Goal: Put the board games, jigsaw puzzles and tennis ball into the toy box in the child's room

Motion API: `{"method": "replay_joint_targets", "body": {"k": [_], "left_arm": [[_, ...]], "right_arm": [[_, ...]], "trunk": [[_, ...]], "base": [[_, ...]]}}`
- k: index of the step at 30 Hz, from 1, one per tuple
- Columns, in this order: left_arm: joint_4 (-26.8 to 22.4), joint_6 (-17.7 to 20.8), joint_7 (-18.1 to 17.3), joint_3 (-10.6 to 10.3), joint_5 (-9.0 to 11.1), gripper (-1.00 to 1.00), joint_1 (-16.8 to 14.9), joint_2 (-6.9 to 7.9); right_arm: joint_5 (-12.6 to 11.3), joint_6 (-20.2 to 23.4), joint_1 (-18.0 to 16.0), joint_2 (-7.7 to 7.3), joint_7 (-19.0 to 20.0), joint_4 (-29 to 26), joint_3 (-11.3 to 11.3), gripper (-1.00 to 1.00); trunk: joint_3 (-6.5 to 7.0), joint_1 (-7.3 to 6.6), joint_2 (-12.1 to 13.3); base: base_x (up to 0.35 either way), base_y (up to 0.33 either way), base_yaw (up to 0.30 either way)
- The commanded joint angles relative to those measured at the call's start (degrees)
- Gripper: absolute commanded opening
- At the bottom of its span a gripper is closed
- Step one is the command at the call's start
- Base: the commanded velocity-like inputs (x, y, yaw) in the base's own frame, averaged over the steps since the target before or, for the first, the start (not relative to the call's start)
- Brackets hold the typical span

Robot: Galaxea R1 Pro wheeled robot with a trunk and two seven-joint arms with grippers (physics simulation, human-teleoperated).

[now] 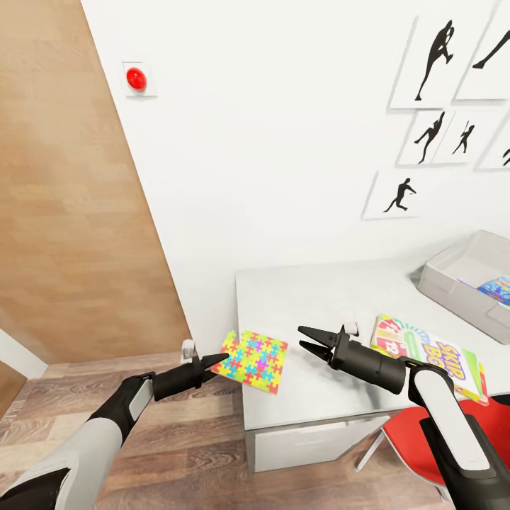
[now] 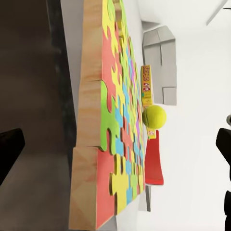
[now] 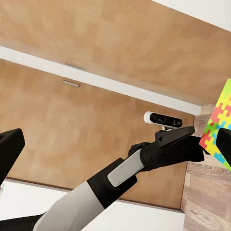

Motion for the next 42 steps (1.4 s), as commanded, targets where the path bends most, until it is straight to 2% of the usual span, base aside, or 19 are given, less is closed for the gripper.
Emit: {"method": "replay_joint_targets", "body": {"k": [1,4,5,21,42], "left_arm": [[0.02,0.50,-0.12,0.13,0.06,1.00,-0.03,-0.03],[0.02,0.50,-0.13,0.14,0.11,1.00,-0.03,-0.10],[0.02,0.48,-0.13,0.14,0.12,-1.00,-0.03,-0.11],[0.02,0.42,-0.60,0.14,0.15,-1.00,0.41,-0.23],[0.00,0.47,-1.01,0.11,0.15,-1.00,0.41,-0.20]], "right_arm": [[0.50,0.07,-0.04,-0.03,0.54,0.01,0.02,1.00],[0.50,0.07,-0.04,-0.03,0.54,0.01,0.02,1.00],[0.50,0.07,-0.04,-0.03,0.54,0.01,0.02,1.00],[0.50,0.07,-0.04,-0.03,0.54,0.01,-0.06,1.00],[0.50,0.07,-0.04,-0.03,0.51,0.01,0.01,1.00]], "trunk": [[-0.05,0.00,-0.03],[-0.05,0.00,-0.03],[-0.05,0.00,-0.03],[-0.05,0.00,-0.03],[3.72,-4.61,8.39]], "base": [[-0.003,-0.005,0.000],[-0.002,-0.003,0.000],[-0.001,-0.002,0.000],[0.000,0.000,0.000],[0.000,0.000,0.000]]}}
